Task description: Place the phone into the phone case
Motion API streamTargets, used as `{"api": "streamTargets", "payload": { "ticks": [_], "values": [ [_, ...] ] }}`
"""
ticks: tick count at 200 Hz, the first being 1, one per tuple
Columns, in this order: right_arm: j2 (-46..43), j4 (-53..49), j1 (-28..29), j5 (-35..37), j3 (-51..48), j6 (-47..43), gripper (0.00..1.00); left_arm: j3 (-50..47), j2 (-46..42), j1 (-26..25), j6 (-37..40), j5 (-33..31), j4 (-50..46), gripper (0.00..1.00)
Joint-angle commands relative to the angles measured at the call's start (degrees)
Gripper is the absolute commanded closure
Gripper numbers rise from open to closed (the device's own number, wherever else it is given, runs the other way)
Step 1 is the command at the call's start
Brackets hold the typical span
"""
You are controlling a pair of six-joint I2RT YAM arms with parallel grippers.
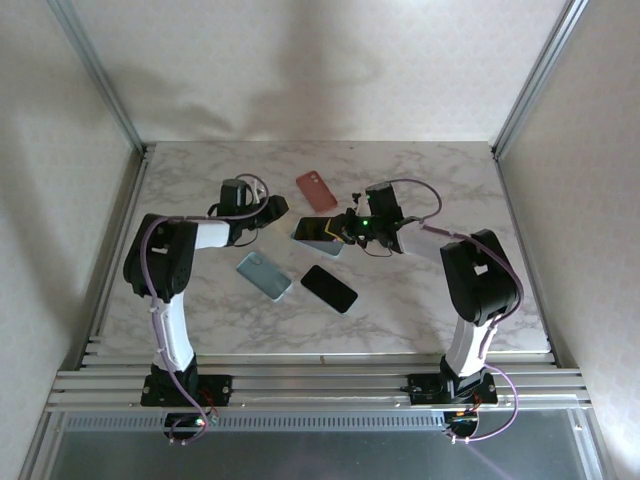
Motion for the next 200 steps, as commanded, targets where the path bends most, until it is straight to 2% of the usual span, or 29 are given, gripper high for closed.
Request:
{"api": "streamTargets", "payload": {
  "ticks": [1, 84, 200],
  "values": [
    [1.4, 4.8, -0.2, -2.2, 1.4, 3.1, 1.0, 1.5, 1.9, -0.2, 1.3, 1.9, 3.2, 0.58],
    [3.2, 12.1, -1.1, -0.8, -2.3, 10.6, 1.0, 1.5, 3.3, -1.3, 3.2, 3.0, 3.5, 0.58],
    [4.1, 13.7, -1.1, 1.5, -4.1, 14.3, 1.0, 1.5, 4.7, -3.9, 4.9, 2.6, 2.4, 0.58]
  ]
}}
